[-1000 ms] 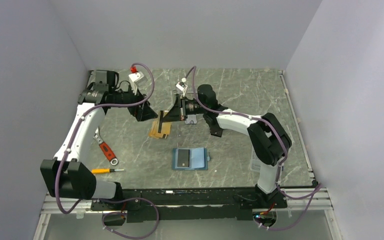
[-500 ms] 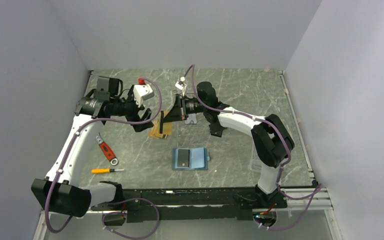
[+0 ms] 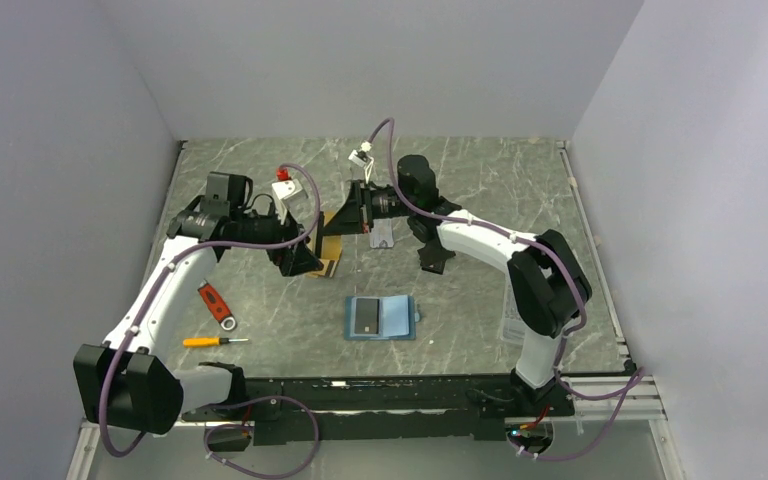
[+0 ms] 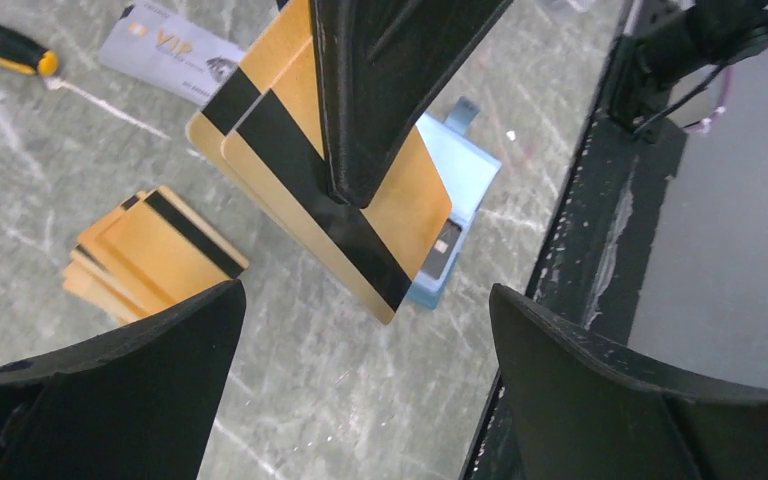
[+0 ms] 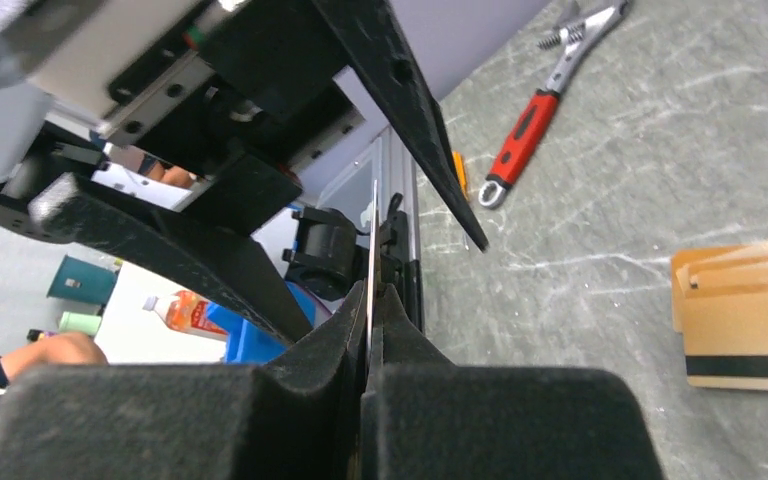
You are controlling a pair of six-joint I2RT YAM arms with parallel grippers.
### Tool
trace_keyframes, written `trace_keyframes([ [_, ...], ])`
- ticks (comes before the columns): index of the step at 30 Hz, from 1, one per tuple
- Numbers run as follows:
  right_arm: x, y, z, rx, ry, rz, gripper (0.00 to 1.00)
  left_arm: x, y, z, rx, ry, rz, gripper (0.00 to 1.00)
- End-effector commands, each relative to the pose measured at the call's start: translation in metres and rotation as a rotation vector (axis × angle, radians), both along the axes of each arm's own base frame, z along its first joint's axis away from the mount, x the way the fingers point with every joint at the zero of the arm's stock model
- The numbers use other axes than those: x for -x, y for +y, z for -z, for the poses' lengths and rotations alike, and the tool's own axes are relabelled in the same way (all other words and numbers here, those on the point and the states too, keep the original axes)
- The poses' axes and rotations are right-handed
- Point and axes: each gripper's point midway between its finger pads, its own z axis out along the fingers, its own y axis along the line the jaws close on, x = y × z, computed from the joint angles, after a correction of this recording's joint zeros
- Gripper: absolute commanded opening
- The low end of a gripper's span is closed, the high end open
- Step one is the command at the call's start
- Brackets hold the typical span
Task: Put the credit cards into the card holder
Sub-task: Pick up the credit card from the center of the board.
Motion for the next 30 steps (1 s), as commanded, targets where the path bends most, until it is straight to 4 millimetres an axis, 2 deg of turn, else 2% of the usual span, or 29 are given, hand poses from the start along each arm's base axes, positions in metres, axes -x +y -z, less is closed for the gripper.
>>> trace_keyframes([
  [1, 0.014, -0.004, -0.052, -0.139, -0.134, -0.041, 0.0, 0.009, -0.018, -0.025, 0.164, -0.017, 0.08, 0.99],
  [5, 0.013, -0.004, -0.053, -0.166, -0.124, -0.037, 0.0, 0.014, -0.02, -0.032, 0.221, 0.003, 0.118, 0.92],
  [11, 0.01, -0.001, -0.04, -0.153, -0.099, -0.025, 0.0, 0.024, -0.021, -0.045, 0.27, 0.007, 0.168, 0.72],
  [16, 0.007, -0.001, -0.03, -0.13, -0.092, -0.008, 0.03, 0.026, -0.018, -0.048, 0.282, 0.008, 0.171, 0.46],
  [24, 0.012, -0.004, -0.021, -0.121, -0.076, -0.009, 0.07, 0.022, -0.013, -0.051, 0.293, 0.008, 0.157, 0.39],
  [30, 0.013, -0.003, -0.011, -0.084, -0.068, 0.01, 0.13, 0.021, -0.013, -0.074, 0.337, -0.016, 0.181, 0.37],
])
